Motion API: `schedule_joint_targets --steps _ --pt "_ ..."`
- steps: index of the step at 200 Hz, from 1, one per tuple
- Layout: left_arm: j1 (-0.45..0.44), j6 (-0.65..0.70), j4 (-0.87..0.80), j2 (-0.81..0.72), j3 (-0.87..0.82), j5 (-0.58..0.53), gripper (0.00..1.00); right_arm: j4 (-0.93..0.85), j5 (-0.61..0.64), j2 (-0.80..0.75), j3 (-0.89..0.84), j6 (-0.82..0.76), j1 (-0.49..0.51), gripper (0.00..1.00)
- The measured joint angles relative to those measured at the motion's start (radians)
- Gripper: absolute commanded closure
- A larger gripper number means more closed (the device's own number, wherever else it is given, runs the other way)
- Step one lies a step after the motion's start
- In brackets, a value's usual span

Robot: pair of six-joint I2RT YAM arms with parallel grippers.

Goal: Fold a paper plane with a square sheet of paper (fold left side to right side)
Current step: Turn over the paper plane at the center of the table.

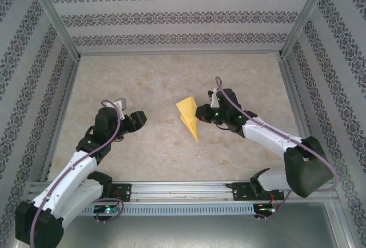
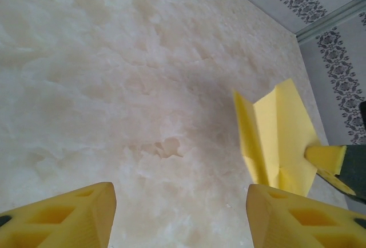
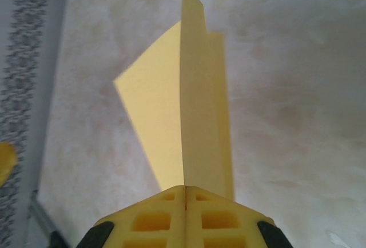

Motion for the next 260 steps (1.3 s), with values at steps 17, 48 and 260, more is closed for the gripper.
schedule_joint_targets --steps 17,48,260 --pt "0.000 -0.012 0.028 0.034 0.000 0.027 0.40 0.122 -0.066 0.046 -0.032 0.034 -0.003 1.00" --pt "0.000 -0.031 0.064 0.090 0.000 0.067 0.40 0.303 -0.130 0.169 -0.061 0.087 -0.002 1.00" --pt "0.000 -0.041 0.086 0.200 0.000 0.123 0.40 0.490 -0.140 0.420 -0.077 0.162 0.005 0.67"
